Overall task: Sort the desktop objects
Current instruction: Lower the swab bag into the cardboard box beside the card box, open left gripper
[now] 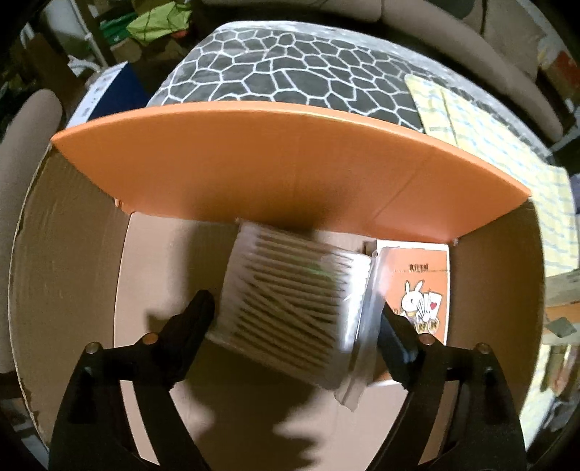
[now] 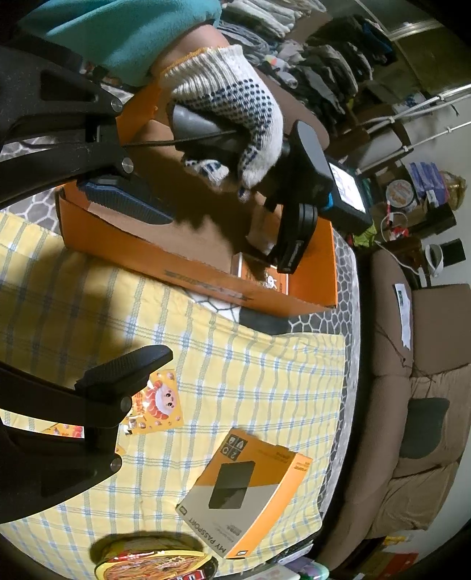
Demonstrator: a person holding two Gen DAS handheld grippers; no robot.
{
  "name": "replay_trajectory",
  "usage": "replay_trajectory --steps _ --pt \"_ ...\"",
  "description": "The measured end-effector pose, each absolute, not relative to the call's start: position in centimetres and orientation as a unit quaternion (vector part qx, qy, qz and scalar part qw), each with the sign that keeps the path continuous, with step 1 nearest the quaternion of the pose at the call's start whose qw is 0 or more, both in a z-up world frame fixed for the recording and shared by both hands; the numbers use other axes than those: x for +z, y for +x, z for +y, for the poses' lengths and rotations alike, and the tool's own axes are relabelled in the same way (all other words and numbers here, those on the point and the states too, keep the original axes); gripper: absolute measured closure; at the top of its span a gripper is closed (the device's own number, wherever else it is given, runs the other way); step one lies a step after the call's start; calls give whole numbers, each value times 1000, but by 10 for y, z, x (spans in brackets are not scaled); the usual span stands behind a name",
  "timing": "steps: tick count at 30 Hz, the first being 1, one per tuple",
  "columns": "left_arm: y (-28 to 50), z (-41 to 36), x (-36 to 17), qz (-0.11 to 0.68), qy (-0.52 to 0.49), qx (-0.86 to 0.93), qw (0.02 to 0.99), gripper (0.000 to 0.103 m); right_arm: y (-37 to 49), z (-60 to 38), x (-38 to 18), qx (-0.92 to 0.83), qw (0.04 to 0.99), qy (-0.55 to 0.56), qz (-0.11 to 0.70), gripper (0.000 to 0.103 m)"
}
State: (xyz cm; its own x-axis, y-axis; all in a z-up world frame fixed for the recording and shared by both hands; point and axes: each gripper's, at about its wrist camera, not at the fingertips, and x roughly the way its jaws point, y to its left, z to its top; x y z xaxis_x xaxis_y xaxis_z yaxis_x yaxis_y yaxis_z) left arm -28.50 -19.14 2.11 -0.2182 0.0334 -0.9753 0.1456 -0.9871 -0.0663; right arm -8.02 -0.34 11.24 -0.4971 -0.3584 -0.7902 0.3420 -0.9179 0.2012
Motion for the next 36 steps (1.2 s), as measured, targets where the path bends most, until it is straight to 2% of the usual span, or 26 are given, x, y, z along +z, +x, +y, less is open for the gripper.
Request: replay_trajectory --steps 4,15,18,21,27,36 --pt "-278 -198 27 102 621 -777 2 10 -78 -5 114 -866 204 457 -7 32" --pt "-248 -209 66 151 605 -782 -24 10 -77 2 118 -868 203 452 -9 32" --pt "-230 -214 79 157 591 -791 -26 10 -75 5 118 -870 202 451 -9 28" --pt "-212 -217 87 149 585 -797 -24 9 -72 6 119 -870 206 447 -12 25" --pt "-175 -210 102 103 568 -816 -13 9 -64 9 120 -874 202 443 -4 24" --pt "-123 -190 127 81 549 -831 -29 9 -46 28 117 -874 175 453 -5 24"
